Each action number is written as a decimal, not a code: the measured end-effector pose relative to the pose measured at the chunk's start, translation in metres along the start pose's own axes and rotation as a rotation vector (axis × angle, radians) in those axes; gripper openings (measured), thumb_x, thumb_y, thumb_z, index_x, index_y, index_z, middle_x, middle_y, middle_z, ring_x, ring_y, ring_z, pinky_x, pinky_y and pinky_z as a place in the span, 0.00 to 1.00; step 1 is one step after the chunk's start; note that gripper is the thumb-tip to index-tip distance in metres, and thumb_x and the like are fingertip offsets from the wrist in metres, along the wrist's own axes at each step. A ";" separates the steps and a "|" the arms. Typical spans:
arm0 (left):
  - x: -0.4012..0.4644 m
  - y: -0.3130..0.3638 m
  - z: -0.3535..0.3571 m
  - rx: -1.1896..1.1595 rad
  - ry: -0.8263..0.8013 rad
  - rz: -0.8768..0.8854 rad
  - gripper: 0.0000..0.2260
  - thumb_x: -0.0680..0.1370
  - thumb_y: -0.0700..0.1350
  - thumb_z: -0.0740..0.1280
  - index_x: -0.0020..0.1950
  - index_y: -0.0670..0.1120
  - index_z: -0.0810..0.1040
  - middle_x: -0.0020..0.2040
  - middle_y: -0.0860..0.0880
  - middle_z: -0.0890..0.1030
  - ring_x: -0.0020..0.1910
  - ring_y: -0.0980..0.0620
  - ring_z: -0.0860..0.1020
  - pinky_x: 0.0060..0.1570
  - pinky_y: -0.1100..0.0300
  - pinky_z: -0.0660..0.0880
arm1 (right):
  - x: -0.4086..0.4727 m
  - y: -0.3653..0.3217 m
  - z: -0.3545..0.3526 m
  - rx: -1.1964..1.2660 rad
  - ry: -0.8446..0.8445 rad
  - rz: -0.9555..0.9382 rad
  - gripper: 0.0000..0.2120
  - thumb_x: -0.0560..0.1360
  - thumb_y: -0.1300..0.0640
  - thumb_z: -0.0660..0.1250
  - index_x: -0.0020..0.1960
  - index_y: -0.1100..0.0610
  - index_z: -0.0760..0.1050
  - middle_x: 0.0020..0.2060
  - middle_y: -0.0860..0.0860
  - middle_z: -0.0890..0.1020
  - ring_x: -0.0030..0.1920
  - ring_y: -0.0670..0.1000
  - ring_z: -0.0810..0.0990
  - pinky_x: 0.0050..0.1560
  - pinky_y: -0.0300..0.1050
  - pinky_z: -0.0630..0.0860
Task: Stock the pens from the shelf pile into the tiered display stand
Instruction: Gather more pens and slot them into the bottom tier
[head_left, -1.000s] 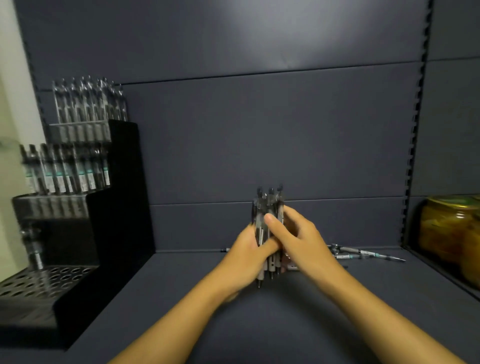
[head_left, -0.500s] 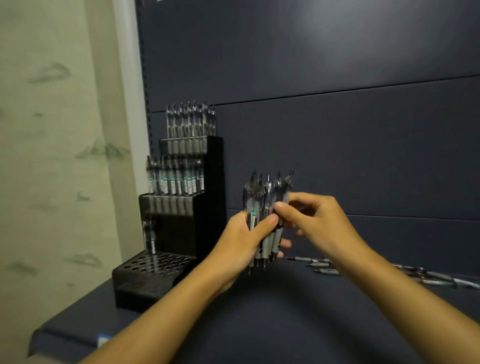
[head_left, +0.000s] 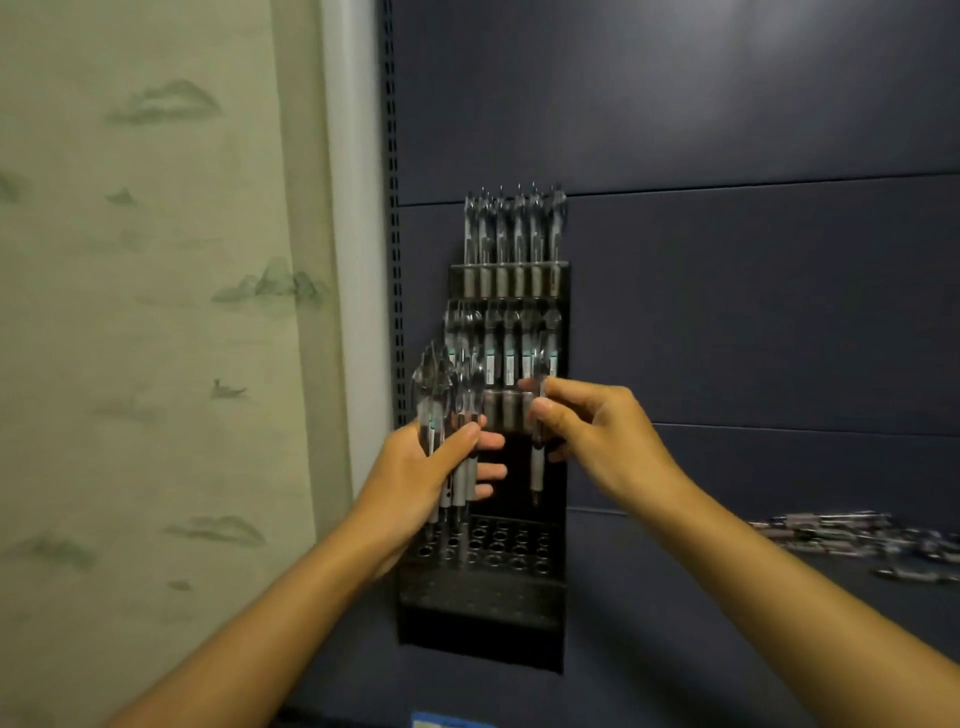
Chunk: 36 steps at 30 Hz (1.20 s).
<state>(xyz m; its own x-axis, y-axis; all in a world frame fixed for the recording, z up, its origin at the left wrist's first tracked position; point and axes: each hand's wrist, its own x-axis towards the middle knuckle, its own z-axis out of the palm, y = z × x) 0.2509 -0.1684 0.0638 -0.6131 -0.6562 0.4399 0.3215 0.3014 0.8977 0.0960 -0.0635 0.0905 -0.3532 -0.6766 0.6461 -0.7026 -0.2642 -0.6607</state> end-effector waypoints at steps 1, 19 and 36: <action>0.000 -0.002 -0.014 0.004 0.000 0.003 0.10 0.81 0.45 0.64 0.59 0.44 0.78 0.50 0.48 0.86 0.47 0.45 0.86 0.45 0.55 0.83 | 0.002 -0.002 0.010 -0.012 -0.008 0.012 0.08 0.81 0.58 0.65 0.50 0.60 0.82 0.40 0.55 0.84 0.44 0.52 0.83 0.44 0.48 0.83; -0.003 -0.027 -0.088 -0.065 -0.027 -0.039 0.07 0.80 0.45 0.64 0.55 0.47 0.80 0.53 0.48 0.86 0.48 0.46 0.86 0.46 0.54 0.83 | -0.004 -0.007 0.066 -0.126 0.216 0.198 0.06 0.77 0.56 0.71 0.53 0.53 0.78 0.38 0.46 0.85 0.38 0.44 0.85 0.48 0.48 0.84; -0.016 -0.036 -0.090 -0.010 -0.036 -0.048 0.11 0.81 0.45 0.64 0.59 0.42 0.80 0.51 0.45 0.86 0.46 0.50 0.86 0.40 0.63 0.81 | -0.014 0.011 0.086 -0.321 0.071 0.255 0.09 0.72 0.52 0.76 0.47 0.52 0.78 0.34 0.48 0.84 0.34 0.43 0.84 0.45 0.47 0.84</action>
<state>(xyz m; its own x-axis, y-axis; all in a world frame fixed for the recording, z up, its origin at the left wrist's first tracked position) 0.3144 -0.2313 0.0223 -0.6539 -0.6440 0.3970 0.2982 0.2629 0.9176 0.1463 -0.1155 0.0415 -0.5744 -0.6408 0.5093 -0.7402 0.1410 -0.6574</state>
